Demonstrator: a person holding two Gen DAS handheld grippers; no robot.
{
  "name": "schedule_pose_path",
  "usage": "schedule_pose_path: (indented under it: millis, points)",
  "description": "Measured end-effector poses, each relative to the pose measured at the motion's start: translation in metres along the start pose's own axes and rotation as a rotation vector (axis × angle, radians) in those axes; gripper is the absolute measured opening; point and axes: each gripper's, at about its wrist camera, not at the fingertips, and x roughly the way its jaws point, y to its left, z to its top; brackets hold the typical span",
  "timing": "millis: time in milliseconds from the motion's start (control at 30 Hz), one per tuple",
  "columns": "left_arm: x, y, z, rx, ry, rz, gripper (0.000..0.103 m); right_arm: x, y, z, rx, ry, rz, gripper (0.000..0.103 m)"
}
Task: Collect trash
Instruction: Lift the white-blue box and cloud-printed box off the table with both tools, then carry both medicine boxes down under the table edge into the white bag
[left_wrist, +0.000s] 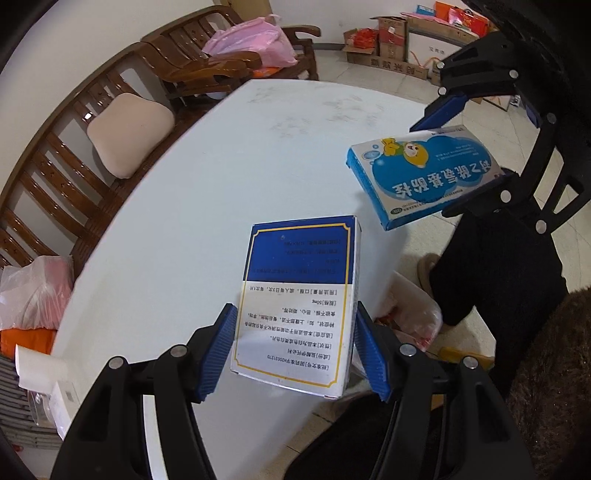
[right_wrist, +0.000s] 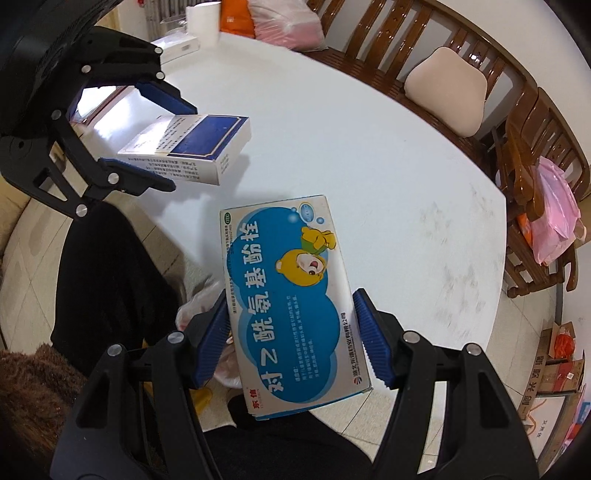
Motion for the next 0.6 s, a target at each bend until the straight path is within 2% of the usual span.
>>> schedule_pose_path:
  millis: [233,600]
  points:
    - [0.000,-0.038,-0.021,0.012,0.011,-0.030,0.061,-0.003,0.021,-0.033,0.000,0.005,0.004,0.064]
    - [0.025,-0.075,-0.049,0.016,0.031,-0.072,0.061,0.020,0.047,-0.063,0.000,0.042,0.022,0.064]
